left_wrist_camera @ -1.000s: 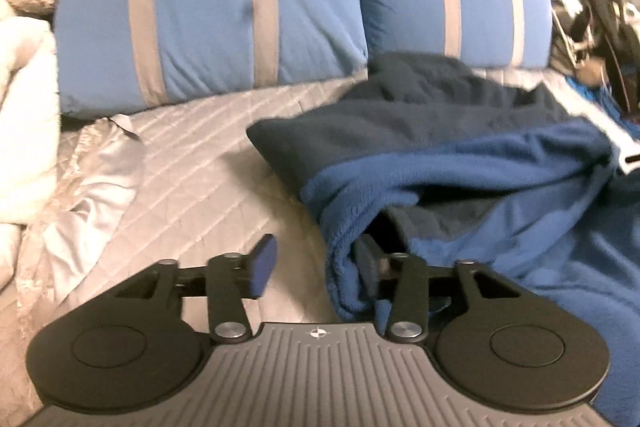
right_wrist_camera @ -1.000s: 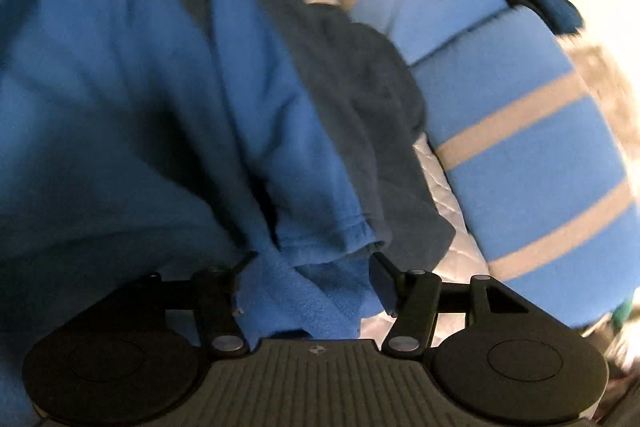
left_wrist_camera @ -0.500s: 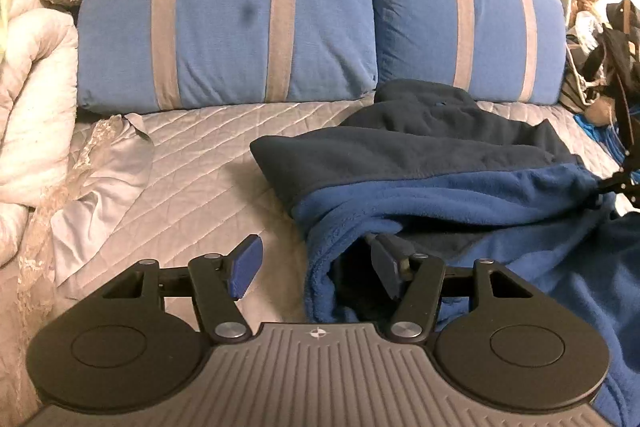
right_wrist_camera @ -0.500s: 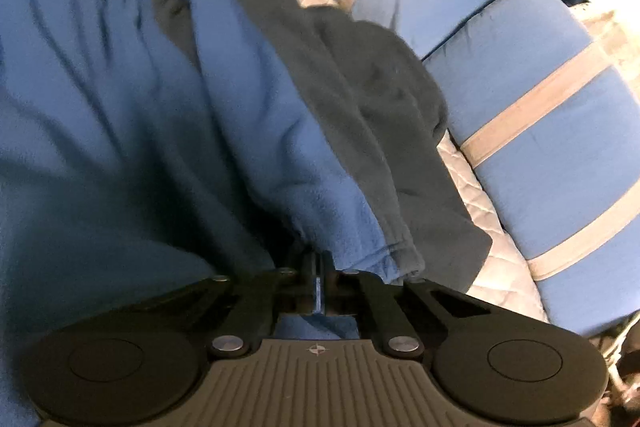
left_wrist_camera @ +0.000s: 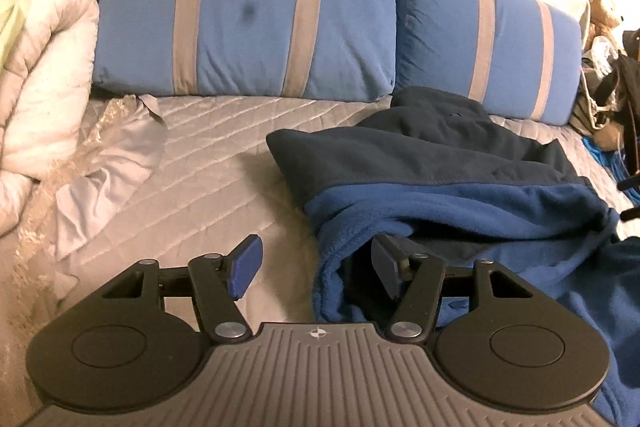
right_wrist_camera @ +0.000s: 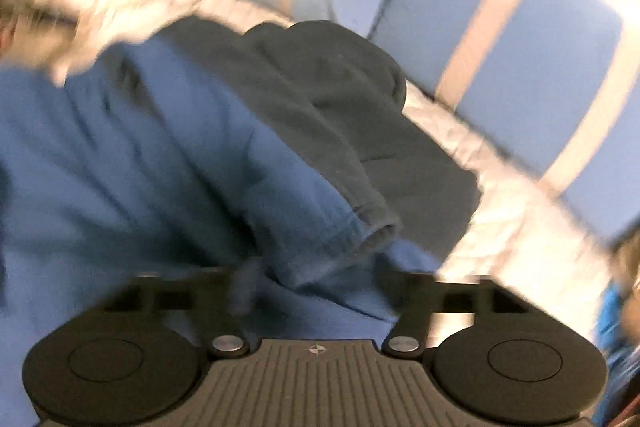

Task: Fold clothes

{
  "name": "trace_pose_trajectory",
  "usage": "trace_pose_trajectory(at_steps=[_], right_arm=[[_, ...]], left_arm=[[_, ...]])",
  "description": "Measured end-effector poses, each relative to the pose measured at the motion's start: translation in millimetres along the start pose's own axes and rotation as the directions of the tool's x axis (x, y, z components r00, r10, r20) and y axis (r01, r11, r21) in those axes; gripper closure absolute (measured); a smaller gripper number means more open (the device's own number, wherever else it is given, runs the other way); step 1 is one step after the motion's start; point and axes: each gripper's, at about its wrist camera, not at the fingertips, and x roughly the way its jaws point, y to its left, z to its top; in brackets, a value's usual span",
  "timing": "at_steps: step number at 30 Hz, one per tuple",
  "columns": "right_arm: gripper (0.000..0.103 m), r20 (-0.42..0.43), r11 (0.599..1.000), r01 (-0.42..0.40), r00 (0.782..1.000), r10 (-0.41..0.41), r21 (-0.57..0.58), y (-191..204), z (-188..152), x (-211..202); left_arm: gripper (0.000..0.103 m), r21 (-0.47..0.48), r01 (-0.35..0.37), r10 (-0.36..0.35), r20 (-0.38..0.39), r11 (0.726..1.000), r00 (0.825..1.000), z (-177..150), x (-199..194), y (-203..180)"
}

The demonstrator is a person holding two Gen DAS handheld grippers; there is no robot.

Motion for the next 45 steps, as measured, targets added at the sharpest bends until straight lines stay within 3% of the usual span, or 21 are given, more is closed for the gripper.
trace_pose_trajectory(at_steps=[5,6,7,10,17,21,23,24,25,28,34,45], right_arm=[[0.03,0.018,0.961,-0.103,0.995,0.102,0.255,-20,-11,34],[0.04,0.023,0.947,-0.131,0.991,0.131,0.295,-23,-15,39],[0.073,0.02,0.935,-0.151,0.988,0.152,0.321,-25,-17,43],[0.078,0.007,0.945,-0.146,0.989,0.151,0.292,-21,-17,41],[0.079,-0.011,0.968,-0.121,0.992,0.127,0.221,-26,-19,7],[0.074,-0.008,0.967,-0.094,0.995,0.099,0.236,-27,-24,1],[0.056,0.002,0.967,-0.076,0.997,0.078,0.242,-25,-25,-3],[0.036,0.01,0.969,-0.059,0.998,0.058,0.242,-23,-25,-7],[0.026,0.019,0.97,-0.045,0.999,0.041,0.24,-21,-26,-11],[0.012,0.048,0.974,-0.03,0.999,0.02,0.223,-15,-27,-26],[0.002,0.085,0.977,-0.003,0.996,-0.015,0.212,-8,-29,-46],[0.0,0.122,0.963,0.07,0.987,-0.105,0.26,-10,-50,-82]], left_arm=[[0.043,0.013,0.014,-0.014,-0.006,1.0,1.0,-1,-2,-5],[0.043,0.016,0.014,-0.014,-0.007,1.0,1.0,-1,-2,-5],[0.043,0.018,0.011,-0.011,-0.008,1.0,1.0,-2,-4,-4],[0.043,0.005,0.001,-0.001,-0.011,1.0,1.0,-3,-9,1],[0.043,-0.037,-0.013,0.013,-0.016,0.999,1.0,-10,-20,19],[0.043,-0.064,-0.012,0.01,-0.029,0.998,1.0,-14,-21,24],[0.043,-0.074,-0.004,0.002,-0.032,0.997,0.999,-15,-24,25],[0.043,-0.078,-0.001,-0.002,-0.034,0.997,0.999,-16,-26,25],[0.043,-0.081,0.003,-0.006,-0.035,0.997,0.999,-17,-28,26],[0.042,-0.092,0.015,-0.019,-0.039,0.996,0.999,-19,-33,27],[0.042,-0.112,0.037,-0.043,-0.046,0.993,0.998,-22,-44,30],[0.042,-0.101,0.06,-0.066,-0.062,0.993,0.996,-37,-72,34]])
